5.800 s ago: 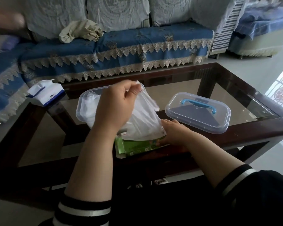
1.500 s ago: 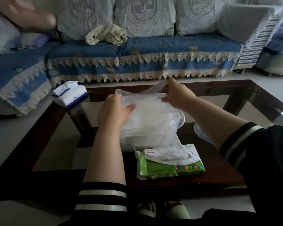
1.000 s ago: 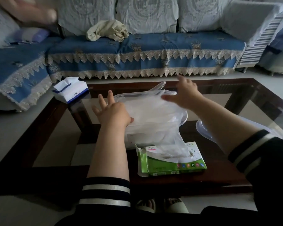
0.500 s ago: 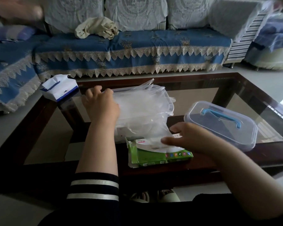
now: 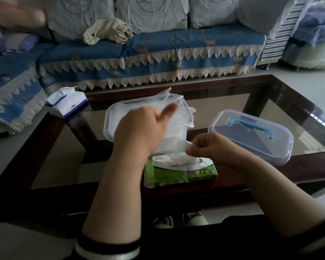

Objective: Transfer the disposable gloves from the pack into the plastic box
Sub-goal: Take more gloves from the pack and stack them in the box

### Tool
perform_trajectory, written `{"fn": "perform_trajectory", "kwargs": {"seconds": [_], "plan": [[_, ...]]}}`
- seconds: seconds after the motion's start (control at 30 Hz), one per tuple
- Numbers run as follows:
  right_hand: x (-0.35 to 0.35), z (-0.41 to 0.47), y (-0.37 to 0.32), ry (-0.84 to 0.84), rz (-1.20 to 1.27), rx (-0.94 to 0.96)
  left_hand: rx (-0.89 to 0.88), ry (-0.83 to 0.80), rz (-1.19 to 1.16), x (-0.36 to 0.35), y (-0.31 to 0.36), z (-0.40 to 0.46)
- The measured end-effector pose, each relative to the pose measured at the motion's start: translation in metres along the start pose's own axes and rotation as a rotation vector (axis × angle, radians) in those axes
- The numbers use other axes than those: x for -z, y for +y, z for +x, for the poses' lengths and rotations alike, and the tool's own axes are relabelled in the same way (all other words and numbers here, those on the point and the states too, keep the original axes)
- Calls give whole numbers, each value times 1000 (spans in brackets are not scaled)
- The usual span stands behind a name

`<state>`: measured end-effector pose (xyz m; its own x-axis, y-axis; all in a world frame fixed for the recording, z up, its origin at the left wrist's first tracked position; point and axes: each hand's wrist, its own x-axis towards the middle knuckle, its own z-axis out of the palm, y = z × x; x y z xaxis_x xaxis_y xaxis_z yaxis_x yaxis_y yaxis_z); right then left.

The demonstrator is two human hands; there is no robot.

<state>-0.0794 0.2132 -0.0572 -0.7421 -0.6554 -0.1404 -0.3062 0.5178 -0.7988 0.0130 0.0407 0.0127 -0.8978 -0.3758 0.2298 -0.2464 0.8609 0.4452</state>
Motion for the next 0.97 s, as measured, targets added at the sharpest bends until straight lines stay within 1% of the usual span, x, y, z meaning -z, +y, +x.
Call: {"fn": "perform_trajectory", "kwargs": {"seconds": [0.03,0.07,0.1,0.17,0.23,0.33,0.47,0.53,0.57,0.63,0.7,0.73,0.8,0.83,0.87,0.9,0.97], "plan": [[2,-2,1,11,6,-3,31,-112,102,-6,8,-6],[3,-3,1,23,5,0,43,-187,206,-13,15,-10],[3,-3,1,34,-5,10,37,-227,288,-21,18,-12],[4,-3,1,49,-39,35,2,-237,362,-36,24,-14],[4,-4,3,39,-56,55,-38,-189,371,-45,30,-15],[3,-5,10,-38,-76,76,-49,-121,375,-51,33,-14],[-6,-4,23,-239,-128,8,7,-211,467,-64,31,-12],[-10,-1,26,-278,-243,-8,-4,-254,455,-69,32,-11],[-12,0,28,-268,-305,-11,-13,-274,389,-70,33,-10],[-13,-1,24,-226,-379,-35,-29,-314,170,-66,38,-9],[-14,0,22,-197,-435,-40,-63,-312,-32,-51,41,-9],[-14,1,22,-187,-478,-22,-99,-286,-128,-41,43,-9],[-16,3,22,-193,-542,7,-171,-178,-367,-16,42,-10],[-16,3,24,-214,-534,6,-185,-121,-498,-3,42,-12],[-15,2,25,-247,-459,-3,-187,-78,-602,8,39,-13],[-11,0,26,-288,-319,-34,-178,-53,-671,16,36,-13],[0,-4,27,-382,-21,-58,-136,-33,-722,23,24,-12]]}}
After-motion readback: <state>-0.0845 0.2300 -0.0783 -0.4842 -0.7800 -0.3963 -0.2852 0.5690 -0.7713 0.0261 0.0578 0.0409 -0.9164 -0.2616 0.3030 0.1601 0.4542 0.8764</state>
